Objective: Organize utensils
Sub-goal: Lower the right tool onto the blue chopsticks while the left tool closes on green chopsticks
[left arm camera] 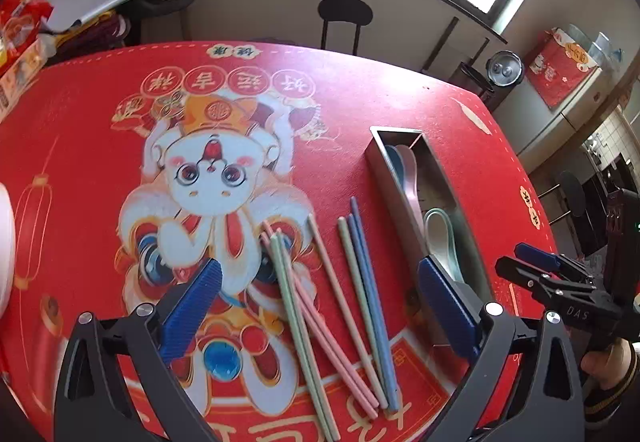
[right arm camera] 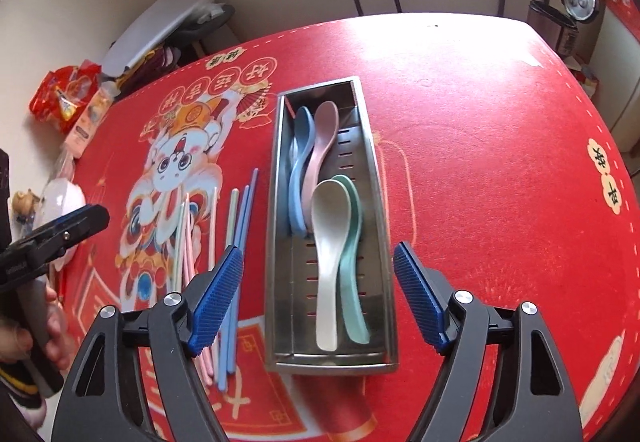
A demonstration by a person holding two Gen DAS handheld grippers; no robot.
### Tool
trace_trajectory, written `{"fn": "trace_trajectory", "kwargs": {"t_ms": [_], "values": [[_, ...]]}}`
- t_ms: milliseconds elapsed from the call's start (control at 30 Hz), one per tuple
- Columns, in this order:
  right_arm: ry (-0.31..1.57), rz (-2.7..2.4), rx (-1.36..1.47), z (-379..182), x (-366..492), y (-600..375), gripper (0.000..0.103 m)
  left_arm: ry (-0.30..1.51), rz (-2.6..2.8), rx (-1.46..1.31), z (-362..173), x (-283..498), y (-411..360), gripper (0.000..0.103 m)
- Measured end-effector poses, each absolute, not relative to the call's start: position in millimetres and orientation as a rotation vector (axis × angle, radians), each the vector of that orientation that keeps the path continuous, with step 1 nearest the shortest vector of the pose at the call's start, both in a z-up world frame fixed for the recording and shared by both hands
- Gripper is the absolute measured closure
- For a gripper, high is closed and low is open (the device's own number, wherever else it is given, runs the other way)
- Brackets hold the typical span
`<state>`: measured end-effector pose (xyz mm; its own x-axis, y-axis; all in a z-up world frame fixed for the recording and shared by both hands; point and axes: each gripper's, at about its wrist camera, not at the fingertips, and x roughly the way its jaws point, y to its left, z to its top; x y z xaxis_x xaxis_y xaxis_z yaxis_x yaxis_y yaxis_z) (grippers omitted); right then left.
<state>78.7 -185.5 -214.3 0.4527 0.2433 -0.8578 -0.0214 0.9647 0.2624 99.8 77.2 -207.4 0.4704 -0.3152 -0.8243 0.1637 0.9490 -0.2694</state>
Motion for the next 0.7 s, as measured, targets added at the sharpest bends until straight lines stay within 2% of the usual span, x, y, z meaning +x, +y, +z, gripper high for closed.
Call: {"fn": "trace_trajectory", "kwargs": {"t_ms": [333, 367, 500, 700], "values": [[1.125, 0.292, 0.164, -219.2, 77.7, -142.0, 0.027, 1.127, -0.248, -0.228, -263.8, 46.5, 99.5, 0.007], [1.125, 0.298, 0.158, -219.1, 77.0, -139.6, 0.027, 1.130, -0.252, -0.231, -267.9, 43.2, 98.7, 0.010], [1.128, 0.319, 0.137, -218.5, 74.4, -132.2, 0.027, 1.156, -0.261, -0.230, -281.9, 40.2, 93.7, 0.038], [1.134, 0.336, 0.135, -219.8, 72.7, -130.8, 0.028, 1.175, -0.281, -0.246, -292.4, 47.7, 87.4, 0.070]]}}
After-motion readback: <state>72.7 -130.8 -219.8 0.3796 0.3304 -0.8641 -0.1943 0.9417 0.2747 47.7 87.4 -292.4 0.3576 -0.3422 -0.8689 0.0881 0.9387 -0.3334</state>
